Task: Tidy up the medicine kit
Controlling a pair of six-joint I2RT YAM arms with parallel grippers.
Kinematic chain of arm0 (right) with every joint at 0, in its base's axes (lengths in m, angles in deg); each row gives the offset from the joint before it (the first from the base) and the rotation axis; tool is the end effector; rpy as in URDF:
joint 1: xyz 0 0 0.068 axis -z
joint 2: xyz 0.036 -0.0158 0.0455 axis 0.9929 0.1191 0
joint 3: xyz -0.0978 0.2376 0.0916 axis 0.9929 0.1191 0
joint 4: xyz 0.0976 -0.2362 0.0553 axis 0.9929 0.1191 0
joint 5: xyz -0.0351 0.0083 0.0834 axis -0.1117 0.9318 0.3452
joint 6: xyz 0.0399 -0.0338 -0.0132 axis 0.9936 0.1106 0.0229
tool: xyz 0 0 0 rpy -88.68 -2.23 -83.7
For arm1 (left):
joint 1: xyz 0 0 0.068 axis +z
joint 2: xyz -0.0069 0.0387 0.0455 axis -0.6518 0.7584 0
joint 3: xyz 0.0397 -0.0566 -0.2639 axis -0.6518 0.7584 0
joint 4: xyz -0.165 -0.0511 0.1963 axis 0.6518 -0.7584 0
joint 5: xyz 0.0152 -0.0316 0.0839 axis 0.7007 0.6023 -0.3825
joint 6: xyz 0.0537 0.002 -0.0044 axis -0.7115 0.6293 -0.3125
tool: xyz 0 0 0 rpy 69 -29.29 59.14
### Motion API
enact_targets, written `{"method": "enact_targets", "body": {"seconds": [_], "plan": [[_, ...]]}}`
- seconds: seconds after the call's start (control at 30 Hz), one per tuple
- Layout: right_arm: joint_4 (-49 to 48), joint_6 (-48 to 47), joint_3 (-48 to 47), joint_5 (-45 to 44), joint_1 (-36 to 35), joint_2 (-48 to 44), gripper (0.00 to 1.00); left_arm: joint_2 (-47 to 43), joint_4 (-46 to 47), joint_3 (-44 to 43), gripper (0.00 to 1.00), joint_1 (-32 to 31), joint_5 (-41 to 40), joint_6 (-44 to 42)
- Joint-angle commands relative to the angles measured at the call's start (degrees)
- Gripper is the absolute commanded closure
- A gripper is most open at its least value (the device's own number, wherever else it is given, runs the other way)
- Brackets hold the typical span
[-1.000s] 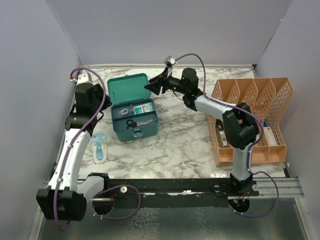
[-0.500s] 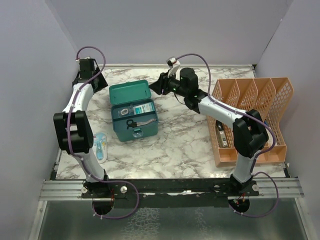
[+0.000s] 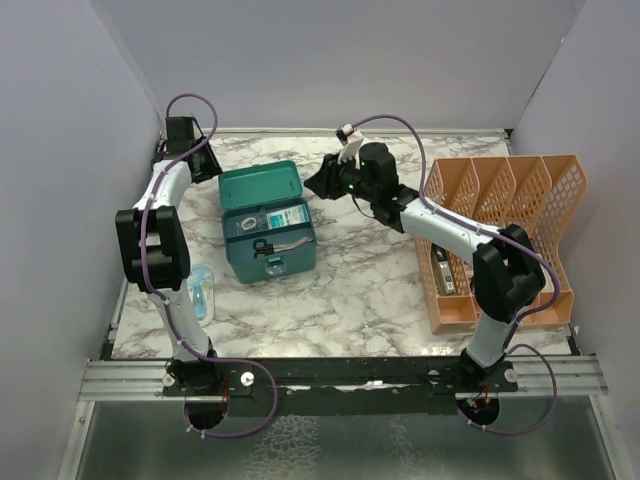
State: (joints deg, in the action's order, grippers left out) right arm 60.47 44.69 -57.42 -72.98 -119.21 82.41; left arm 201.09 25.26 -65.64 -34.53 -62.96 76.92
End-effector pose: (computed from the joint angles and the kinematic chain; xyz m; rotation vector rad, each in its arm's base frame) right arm 0.3410 0.2601 0.2878 -0.4320 1.8964 0.9462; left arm 0.4501 0.0439 0.2544 -0.5060 2.2700 -0.2881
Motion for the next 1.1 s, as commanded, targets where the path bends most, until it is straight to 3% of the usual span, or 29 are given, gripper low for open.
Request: {"method": "enact_targets", "body": {"seconds": [0.0, 0.5, 0.63, 0.77, 1.07], "plan": [[0.89, 0.47, 1.05, -2.52, -0.33, -2.47, 0.69, 1.0, -0.67, -0.39, 0.66, 0.0, -0.9, -0.39], [2.47, 2.27, 0.93, -4.18, -0.32, -3.73, 0.72, 2.89, -1.58, -0.1, 0.73, -0.17, 0.61, -3.16], [2.63, 2.74, 0.93, -4.52, -0.33, -4.31, 0.72, 2.05, -1.1, 0.25, 0.86, -0.26, 0.72, -3.85], [4.1, 3.88, 0.23, -5.64, -0.33, -4.41, 0.72, -1.37, 0.93, 1.87, 1.0, -0.67, 0.25, -4.67], [9.99, 6.64, -5.2, -10.62, -0.33, -3.01, 0.73, -15.94, 14.34, 17.56, 1.0, -3.29, -5.37, -6.41]]}}
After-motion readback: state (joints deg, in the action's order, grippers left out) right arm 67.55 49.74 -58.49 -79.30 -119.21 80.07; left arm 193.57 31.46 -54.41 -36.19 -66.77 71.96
